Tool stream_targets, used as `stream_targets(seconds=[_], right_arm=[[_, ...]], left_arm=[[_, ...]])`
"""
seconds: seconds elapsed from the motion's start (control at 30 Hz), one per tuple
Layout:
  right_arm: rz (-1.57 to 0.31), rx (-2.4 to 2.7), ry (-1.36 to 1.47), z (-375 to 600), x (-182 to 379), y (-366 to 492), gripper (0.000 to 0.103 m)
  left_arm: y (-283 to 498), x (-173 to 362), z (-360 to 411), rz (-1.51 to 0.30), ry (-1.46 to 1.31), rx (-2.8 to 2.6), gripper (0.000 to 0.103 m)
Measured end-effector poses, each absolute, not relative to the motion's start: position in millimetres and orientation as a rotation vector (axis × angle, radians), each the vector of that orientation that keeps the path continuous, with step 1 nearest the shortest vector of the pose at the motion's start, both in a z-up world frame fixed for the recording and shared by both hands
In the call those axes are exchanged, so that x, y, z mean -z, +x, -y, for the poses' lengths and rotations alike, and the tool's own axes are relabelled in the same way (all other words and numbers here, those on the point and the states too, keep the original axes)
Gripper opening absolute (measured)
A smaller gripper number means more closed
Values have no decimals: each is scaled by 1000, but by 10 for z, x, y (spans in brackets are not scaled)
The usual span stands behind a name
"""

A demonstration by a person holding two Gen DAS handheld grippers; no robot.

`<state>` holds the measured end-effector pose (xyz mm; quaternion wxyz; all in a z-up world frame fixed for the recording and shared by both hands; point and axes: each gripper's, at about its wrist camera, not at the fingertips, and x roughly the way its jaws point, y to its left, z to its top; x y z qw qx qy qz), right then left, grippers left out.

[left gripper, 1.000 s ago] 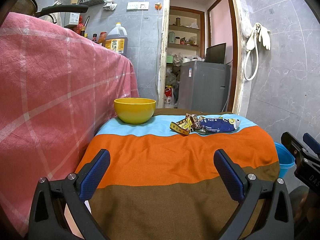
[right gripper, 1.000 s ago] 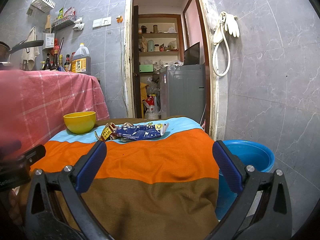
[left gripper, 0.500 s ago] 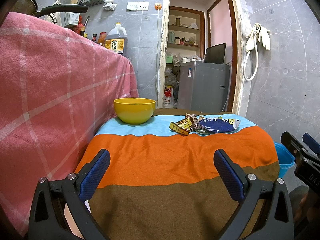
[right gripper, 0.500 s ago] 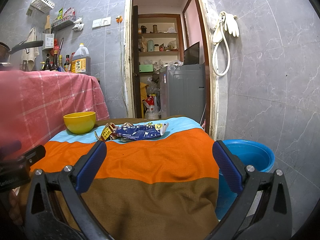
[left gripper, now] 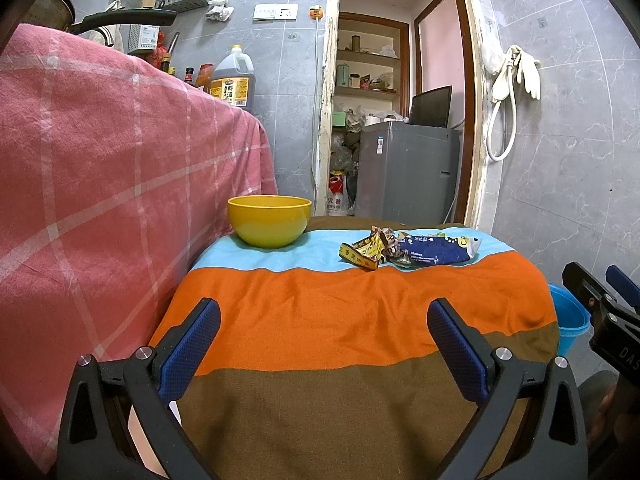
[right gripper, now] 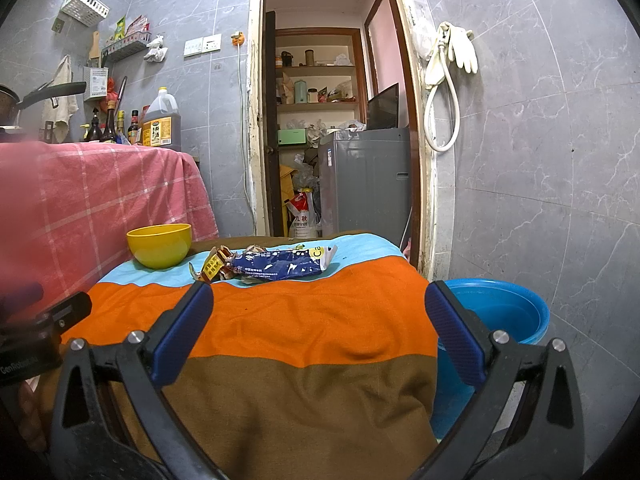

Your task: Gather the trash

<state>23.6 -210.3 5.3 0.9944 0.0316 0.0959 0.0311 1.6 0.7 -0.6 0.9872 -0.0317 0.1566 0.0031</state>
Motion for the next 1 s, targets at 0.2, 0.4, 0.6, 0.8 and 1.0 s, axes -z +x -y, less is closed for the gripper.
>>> stream_targets(seconds=[0.2,0.4,0.6,0.8,1.0], right_arm=[[-194,-62,64,2108,-48,237,103],[-231,-44,59,2086,-50,288,103],[-308,-47,63,2062,-55,449,103],[-332,-61,73,2015,-144,589,103],[-331,-41,69,2062,-254,762,103]], left_arm=[[18,7,-8,-316,-63,-6,102],[45,57,21,-328,-57,-8,102],[178,9,38,-360,-66,-5,102],[359,-141,42,-349,-49,-15,102],[624,-282,-2,-324,-43,-31,102]])
